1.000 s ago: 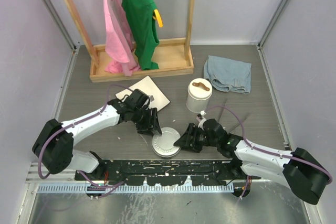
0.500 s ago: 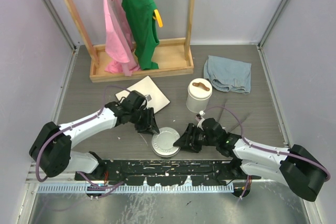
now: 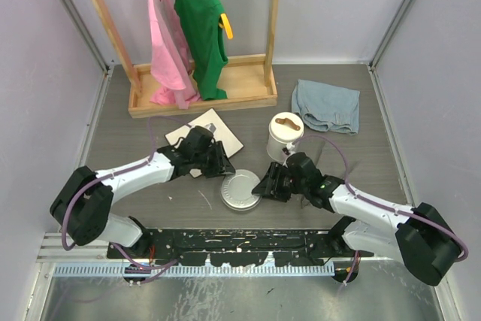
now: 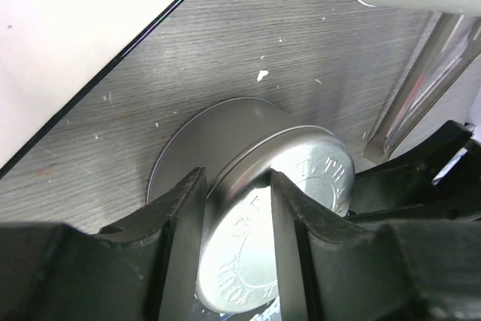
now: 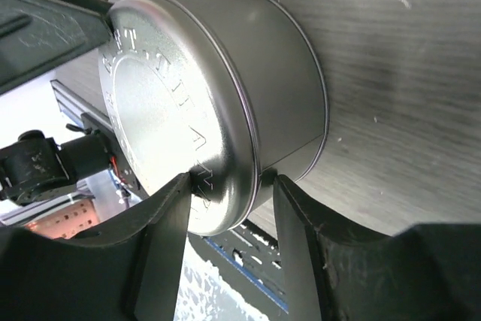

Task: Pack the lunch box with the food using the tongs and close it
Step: Close the box lid on the packing box.

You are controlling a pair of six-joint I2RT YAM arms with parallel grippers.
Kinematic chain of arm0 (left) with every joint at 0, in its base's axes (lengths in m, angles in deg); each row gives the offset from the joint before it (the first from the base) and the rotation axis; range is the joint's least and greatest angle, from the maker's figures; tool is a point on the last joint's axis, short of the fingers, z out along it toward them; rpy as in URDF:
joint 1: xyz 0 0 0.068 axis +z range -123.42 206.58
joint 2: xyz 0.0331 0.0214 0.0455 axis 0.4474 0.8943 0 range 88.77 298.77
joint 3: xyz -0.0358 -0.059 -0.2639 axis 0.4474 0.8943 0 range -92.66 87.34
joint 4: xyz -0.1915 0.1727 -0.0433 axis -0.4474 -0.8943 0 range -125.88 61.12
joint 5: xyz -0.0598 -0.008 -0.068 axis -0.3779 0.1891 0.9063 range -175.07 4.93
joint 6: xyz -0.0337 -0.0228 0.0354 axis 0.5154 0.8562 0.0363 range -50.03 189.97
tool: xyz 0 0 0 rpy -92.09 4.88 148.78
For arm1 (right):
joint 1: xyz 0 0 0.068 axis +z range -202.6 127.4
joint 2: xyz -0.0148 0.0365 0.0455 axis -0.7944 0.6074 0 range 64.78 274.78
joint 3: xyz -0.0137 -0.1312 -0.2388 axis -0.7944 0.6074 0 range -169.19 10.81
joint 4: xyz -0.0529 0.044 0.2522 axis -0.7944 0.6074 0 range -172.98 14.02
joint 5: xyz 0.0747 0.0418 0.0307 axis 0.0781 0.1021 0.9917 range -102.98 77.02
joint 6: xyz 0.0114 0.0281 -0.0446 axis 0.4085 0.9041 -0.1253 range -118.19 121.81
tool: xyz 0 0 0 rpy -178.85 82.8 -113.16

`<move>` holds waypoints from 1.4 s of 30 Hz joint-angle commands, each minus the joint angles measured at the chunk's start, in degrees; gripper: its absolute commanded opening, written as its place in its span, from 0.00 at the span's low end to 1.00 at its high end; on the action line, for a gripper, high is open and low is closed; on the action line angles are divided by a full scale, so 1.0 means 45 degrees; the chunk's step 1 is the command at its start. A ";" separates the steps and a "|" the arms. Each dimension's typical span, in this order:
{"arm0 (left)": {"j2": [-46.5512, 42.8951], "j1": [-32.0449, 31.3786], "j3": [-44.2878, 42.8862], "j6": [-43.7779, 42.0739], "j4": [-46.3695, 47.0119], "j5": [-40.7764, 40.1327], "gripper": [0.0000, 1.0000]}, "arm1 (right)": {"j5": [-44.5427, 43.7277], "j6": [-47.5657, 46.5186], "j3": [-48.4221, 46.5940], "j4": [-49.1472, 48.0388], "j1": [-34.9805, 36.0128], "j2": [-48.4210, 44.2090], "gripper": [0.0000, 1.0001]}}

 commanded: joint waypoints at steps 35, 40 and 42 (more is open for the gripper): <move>-0.3078 0.0054 0.2175 0.0056 -0.1862 -0.0812 0.57 | -0.1089 -0.2642 -0.1301 0.2056 -0.0298 -0.1641 0.70; -0.4851 0.0318 0.0018 -0.1007 -0.4155 -0.3241 0.78 | -0.5198 -0.5128 -0.4815 0.5652 -0.0288 -0.3052 0.81; -0.5404 0.0692 -0.0817 -0.1619 -0.4888 -0.4132 0.86 | -0.8133 -0.6277 -0.6071 0.6651 -0.0295 -0.3352 0.87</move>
